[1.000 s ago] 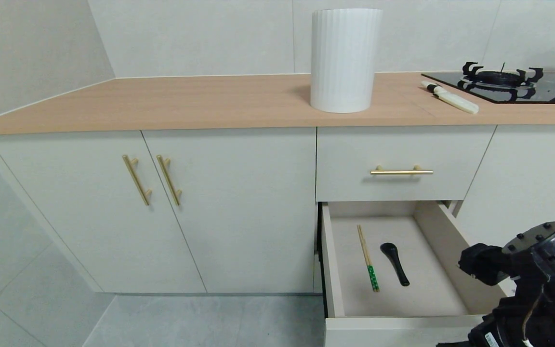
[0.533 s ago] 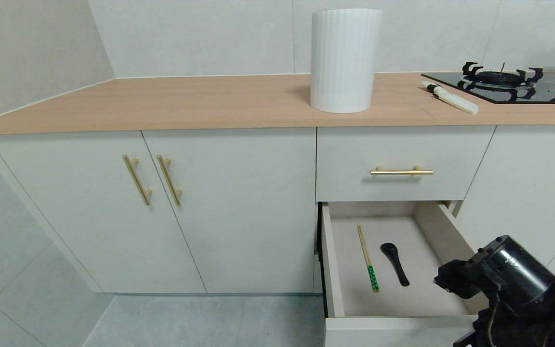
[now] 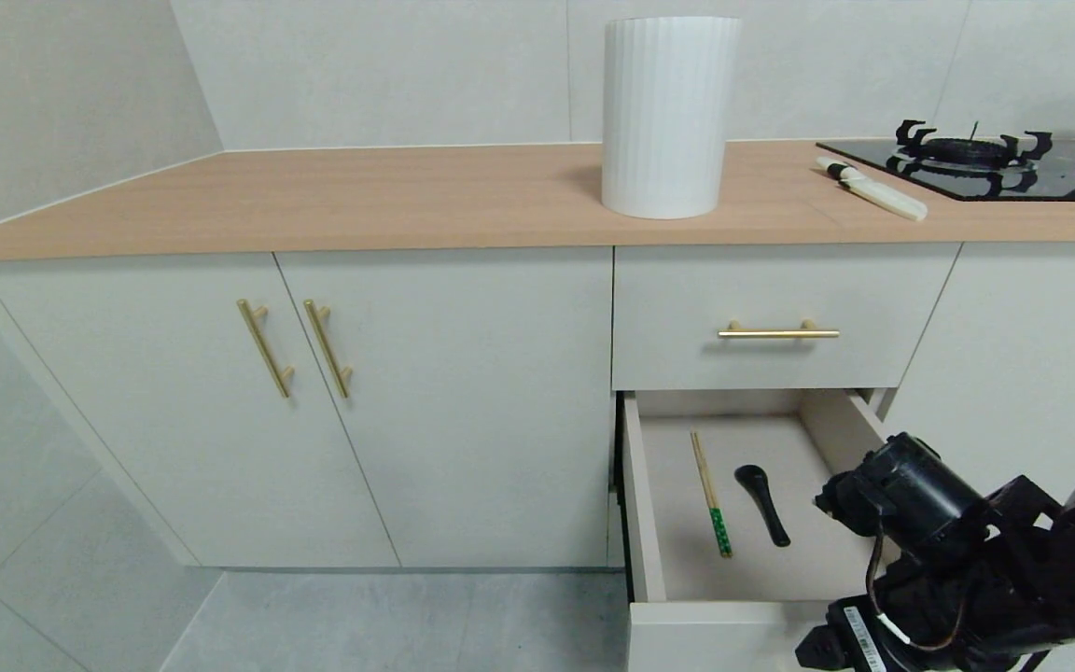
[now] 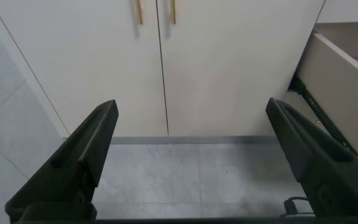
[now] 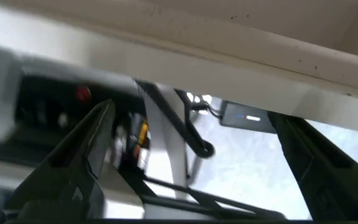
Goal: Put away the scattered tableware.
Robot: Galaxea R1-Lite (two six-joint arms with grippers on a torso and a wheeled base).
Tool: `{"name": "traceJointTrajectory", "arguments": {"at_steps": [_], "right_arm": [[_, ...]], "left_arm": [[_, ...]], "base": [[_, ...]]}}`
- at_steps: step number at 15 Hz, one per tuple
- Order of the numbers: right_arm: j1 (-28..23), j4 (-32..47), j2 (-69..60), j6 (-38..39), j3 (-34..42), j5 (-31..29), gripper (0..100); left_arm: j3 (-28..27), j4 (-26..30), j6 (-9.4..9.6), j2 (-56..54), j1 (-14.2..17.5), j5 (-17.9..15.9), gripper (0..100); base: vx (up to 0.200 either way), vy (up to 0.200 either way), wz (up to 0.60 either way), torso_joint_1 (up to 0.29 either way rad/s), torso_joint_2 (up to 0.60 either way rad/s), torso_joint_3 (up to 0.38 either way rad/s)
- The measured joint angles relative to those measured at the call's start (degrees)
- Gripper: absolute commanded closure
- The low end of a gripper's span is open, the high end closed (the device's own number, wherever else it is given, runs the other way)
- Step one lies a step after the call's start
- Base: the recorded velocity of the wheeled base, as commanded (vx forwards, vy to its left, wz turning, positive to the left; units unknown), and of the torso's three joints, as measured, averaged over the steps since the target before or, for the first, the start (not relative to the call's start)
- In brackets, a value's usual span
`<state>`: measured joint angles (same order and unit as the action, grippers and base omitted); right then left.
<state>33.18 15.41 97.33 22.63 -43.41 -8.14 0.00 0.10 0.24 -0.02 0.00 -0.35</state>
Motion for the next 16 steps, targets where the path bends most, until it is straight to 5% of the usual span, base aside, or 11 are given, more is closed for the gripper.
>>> {"name": "traceJointTrajectory", "arguments": {"at_steps": [16], "right_arm": [[-3.50,-18.09,6.74,2.63,-0.96,-7.53,0]], "left_arm": [[0.00,0.00,0.02,0.00,0.00,0.02,0]], "base": [[0.000,0.000,0.00,0.000,0.00,0.000]]}}
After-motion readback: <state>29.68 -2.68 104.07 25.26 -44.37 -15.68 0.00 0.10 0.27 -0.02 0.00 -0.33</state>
